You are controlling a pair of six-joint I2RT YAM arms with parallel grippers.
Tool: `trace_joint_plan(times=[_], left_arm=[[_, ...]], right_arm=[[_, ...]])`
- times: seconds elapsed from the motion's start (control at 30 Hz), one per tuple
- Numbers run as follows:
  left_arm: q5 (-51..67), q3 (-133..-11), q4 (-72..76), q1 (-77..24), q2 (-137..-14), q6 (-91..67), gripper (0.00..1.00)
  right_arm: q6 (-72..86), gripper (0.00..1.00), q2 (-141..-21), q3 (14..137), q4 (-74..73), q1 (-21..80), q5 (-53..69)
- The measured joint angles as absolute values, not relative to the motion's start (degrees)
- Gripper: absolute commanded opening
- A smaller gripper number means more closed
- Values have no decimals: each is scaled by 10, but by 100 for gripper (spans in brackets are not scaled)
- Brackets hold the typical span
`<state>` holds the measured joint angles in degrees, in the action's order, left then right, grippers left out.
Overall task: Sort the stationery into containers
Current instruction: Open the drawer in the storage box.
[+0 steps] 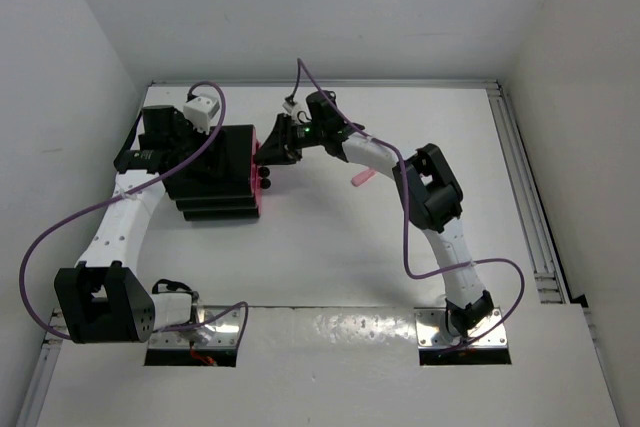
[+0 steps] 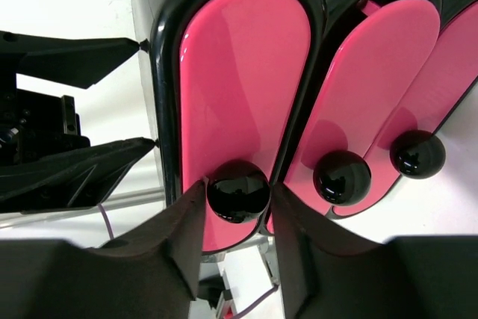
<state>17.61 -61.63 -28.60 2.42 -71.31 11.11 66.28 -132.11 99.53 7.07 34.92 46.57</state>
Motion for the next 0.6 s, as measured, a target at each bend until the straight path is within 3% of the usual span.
trace_joint_plan(times=[0.4,0.6], left_arm=[[176,-616,-286,24,-714,111,81],[176,-616,-285,26,-715,111,81]], right_arm=[[661,0,-1317,976,88,341,472],[656,0,-1282,926,89,312,486]])
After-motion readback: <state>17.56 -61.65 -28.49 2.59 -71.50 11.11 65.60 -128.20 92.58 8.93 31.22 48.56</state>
